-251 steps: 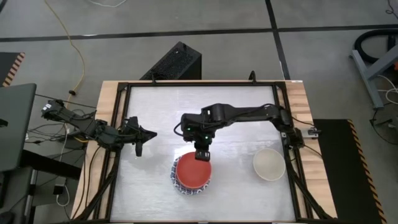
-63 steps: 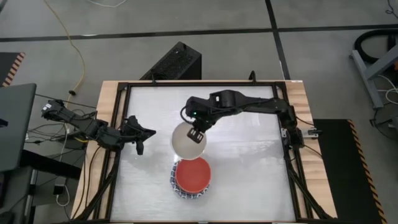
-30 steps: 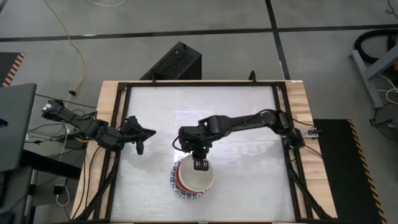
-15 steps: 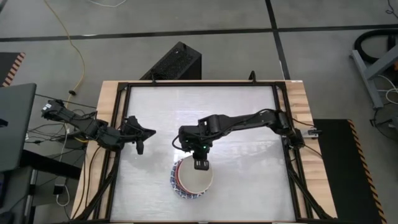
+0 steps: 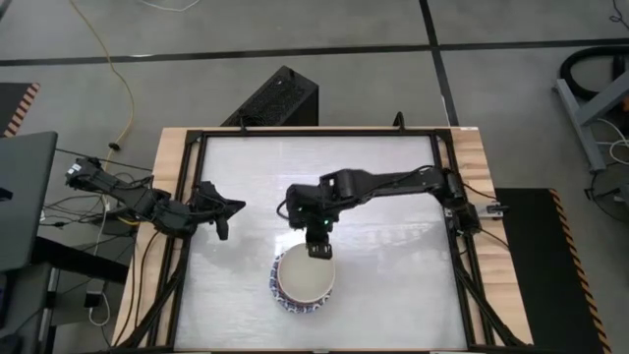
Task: Nest bowls inside each other
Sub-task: Stack the white bowl into the orange bowl, then return to Home Position
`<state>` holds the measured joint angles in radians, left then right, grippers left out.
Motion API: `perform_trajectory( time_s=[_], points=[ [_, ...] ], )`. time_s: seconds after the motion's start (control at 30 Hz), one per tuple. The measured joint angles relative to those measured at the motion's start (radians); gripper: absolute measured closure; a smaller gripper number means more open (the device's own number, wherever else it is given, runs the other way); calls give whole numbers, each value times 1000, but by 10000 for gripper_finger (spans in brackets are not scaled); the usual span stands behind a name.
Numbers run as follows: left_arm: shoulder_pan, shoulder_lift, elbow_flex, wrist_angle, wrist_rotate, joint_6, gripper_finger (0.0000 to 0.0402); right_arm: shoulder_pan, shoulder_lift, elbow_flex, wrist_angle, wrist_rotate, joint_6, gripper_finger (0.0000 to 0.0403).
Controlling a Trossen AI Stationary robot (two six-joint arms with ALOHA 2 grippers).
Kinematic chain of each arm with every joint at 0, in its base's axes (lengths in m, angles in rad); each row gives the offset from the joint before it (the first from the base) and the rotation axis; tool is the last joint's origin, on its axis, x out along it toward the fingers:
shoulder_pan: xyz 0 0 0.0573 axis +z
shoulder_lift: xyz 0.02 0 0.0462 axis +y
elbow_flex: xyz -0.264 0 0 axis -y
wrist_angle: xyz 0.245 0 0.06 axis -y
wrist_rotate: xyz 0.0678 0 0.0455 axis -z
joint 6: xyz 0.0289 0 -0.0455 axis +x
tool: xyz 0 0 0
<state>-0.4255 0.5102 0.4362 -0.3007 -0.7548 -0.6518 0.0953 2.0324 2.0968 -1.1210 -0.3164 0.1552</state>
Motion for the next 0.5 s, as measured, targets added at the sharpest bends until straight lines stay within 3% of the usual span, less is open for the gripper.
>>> perform_trajectory(
  time_s=[0.3, 0.37, 0.5],
  points=[
    [0, -13, 5, 119, 14, 52, 401, -40, -156, 0, 2, 17, -19, 242],
    [0, -22, 32, 133, 19, 95, 401, -40, -222, 0, 29, 71, -31, 245],
    [0, -65, 119, 138, 34, 199, 401, -24, -390, 0, 71, 277, -29, 251]
  ],
)
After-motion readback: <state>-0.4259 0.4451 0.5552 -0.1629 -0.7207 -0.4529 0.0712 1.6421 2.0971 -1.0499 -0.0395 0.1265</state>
